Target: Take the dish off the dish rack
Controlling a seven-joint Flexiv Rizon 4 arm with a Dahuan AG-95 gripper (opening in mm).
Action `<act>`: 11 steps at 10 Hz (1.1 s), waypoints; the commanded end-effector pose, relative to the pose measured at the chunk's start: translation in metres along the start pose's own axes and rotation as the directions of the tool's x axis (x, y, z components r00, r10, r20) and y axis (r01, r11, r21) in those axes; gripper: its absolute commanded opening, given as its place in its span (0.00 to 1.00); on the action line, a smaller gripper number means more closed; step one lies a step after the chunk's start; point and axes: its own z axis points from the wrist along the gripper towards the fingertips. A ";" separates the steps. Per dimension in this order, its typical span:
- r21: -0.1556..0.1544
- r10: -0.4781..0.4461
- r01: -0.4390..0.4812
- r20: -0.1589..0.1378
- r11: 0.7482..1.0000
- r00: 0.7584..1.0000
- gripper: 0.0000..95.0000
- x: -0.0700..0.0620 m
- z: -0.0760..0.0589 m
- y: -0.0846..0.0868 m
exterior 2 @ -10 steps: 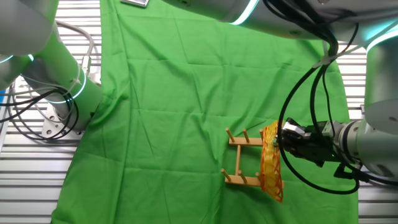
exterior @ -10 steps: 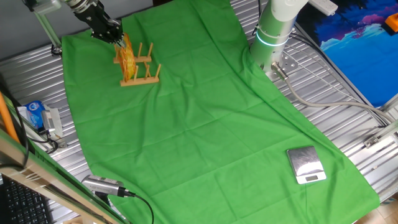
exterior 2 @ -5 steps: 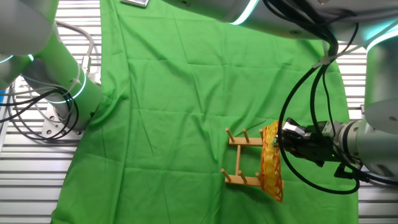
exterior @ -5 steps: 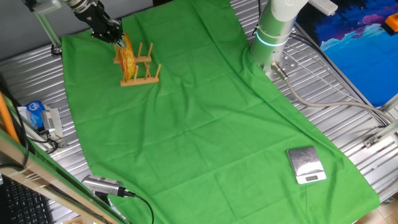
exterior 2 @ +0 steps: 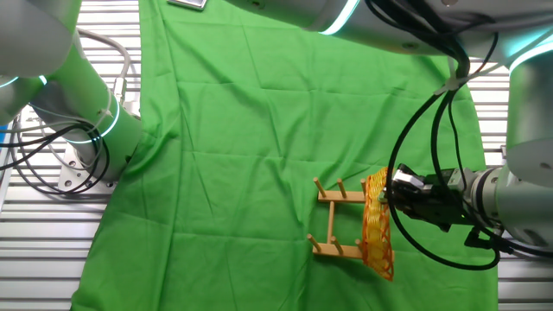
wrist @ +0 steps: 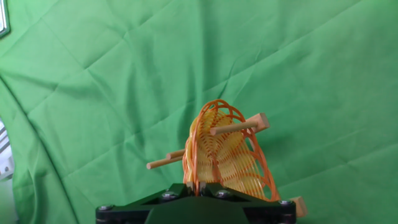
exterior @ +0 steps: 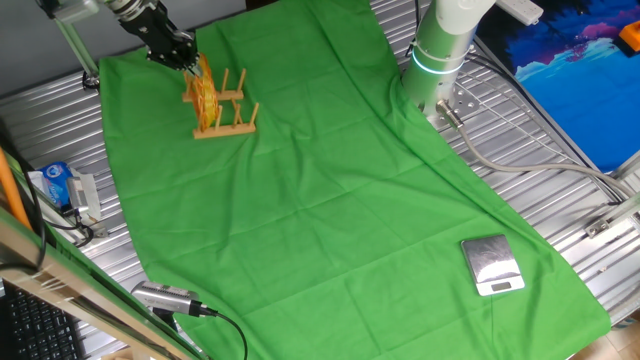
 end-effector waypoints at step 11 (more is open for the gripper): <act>0.016 -0.028 0.028 0.010 0.999 1.000 0.00 -0.001 0.018 -0.014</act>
